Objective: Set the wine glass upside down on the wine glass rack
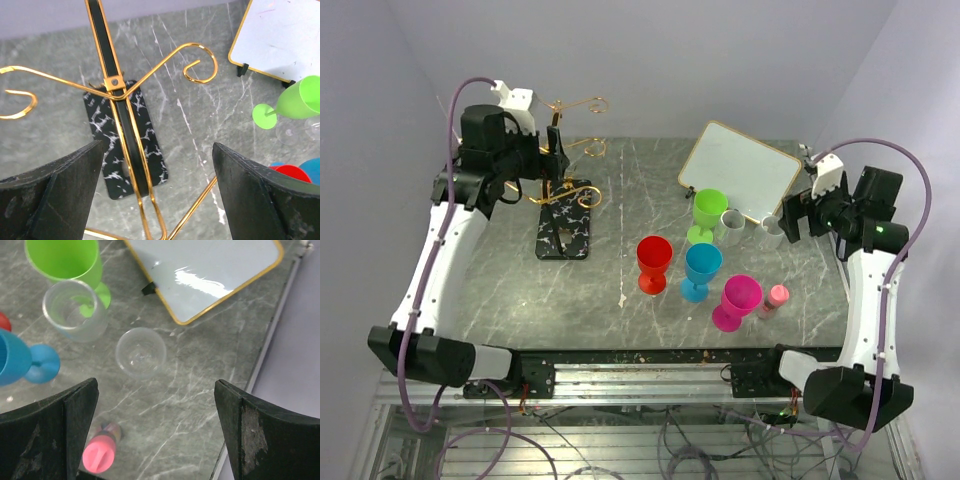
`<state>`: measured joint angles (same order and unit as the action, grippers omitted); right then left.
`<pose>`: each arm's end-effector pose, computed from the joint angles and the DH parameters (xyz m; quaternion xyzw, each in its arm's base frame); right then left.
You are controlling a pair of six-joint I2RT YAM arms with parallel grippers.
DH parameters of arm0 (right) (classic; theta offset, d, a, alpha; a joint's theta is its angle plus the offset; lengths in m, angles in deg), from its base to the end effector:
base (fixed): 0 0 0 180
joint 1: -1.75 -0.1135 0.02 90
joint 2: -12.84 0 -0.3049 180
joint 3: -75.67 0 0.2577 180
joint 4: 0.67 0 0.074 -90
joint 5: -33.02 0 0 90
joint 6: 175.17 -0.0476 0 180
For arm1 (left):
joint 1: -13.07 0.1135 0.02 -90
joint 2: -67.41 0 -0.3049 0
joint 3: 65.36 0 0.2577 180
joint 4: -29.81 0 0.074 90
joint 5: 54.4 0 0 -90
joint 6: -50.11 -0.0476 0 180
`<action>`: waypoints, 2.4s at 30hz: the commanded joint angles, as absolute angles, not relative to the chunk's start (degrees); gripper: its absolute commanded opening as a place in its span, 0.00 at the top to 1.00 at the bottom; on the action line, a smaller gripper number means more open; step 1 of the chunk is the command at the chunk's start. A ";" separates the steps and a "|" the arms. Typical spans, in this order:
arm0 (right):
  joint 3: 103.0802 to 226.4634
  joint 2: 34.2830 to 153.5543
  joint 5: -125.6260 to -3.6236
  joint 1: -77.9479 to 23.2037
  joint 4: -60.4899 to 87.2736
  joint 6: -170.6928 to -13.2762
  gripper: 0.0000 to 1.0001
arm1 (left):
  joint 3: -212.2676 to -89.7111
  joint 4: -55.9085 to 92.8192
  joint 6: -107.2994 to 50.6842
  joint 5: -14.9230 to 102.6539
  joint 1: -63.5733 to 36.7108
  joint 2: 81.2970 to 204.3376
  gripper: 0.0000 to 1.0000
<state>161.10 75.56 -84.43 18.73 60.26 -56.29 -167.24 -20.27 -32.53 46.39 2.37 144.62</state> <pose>0.2066 -0.0401 0.4121 -0.1936 0.8585 0.0313 0.4738 0.2890 -0.0637 0.4666 0.0747 0.8397 -0.1620 0.5128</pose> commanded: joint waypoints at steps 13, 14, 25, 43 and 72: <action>156.37 75.42 -83.36 -4.10 78.41 -44.56 0.14 | -170.88 -24.91 -54.30 44.30 2.52 137.00 0.01; 155.76 75.82 -82.22 -5.23 78.43 -44.65 0.16 | -170.78 -24.87 -54.16 44.47 2.52 137.09 0.01; 152.15 76.30 -78.25 -8.42 79.68 -44.24 0.37 | -168.44 -24.02 -55.43 41.89 2.57 136.16 0.01; 153.93 76.25 -78.23 -9.01 81.35 -42.15 1.00 | -169.20 -24.36 -57.81 39.33 2.52 136.40 0.00; 200.26 84.06 -100.24 -4.22 69.76 -55.03 1.00 | -175.31 -8.69 -30.95 75.98 1.60 142.03 0.01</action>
<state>202.83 83.40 -96.36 -4.40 83.84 -44.42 -175.15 -17.56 -41.32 62.17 2.33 141.10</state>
